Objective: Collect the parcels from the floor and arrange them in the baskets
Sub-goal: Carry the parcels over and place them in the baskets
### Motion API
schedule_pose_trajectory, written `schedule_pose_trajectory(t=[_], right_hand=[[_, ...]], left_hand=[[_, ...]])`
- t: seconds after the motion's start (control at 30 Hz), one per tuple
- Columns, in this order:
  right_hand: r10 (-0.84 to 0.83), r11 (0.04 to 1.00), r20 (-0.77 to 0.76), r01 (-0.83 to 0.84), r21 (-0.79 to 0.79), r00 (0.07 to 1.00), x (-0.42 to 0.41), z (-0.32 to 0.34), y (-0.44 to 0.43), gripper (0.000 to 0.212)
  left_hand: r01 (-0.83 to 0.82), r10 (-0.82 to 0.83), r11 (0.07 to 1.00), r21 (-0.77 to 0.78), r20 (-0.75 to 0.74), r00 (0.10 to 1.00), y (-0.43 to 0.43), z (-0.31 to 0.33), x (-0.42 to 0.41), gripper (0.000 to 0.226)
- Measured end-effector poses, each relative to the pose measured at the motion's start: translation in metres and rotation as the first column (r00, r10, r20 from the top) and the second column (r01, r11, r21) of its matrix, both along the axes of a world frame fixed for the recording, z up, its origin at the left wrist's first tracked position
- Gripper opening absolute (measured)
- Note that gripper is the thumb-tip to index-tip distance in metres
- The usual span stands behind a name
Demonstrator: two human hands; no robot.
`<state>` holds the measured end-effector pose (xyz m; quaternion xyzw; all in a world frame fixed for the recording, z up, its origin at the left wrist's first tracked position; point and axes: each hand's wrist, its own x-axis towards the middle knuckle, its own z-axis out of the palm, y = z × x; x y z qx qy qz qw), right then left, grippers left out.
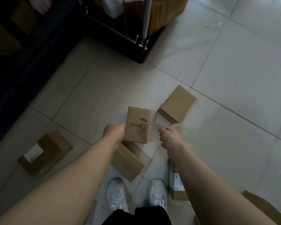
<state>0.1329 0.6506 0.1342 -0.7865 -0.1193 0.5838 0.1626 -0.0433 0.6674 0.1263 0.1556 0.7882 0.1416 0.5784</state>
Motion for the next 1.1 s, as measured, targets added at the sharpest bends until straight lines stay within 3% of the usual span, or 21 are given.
schedule_pose_trajectory(t=[0.13,0.27,0.5,0.77,1.1], right_hand=[[0.046,0.999,0.003,-0.046,-0.007,0.999,-0.007,-0.092,0.015,0.034],[0.085,0.996,-0.045,-0.086,-0.019,0.995,-0.015,-0.152,0.017,0.038],[0.085,0.996,-0.095,-0.082,0.032,0.992,-0.031,-0.177,0.016,0.037],[0.147,0.979,-0.038,-0.14,0.15,0.988,-0.036,-0.064,0.045,0.038],[0.17,0.943,-0.089,-0.135,0.303,0.981,-0.082,0.173,0.082,0.048]], left_hand=[[0.031,-0.032,0.999,-0.033,-0.025,0.999,0.011,-0.082,-0.002,0.036],[0.155,-0.156,0.988,-0.029,-0.068,0.985,0.017,-0.141,-0.004,0.023],[0.147,-0.147,0.989,0.006,0.071,0.987,0.014,-0.17,0.0,0.028],[-0.011,-0.001,0.992,0.124,0.097,0.995,0.03,-0.063,-0.01,0.028],[-0.206,0.183,0.921,0.33,0.099,0.978,0.039,0.177,-0.05,0.036]])
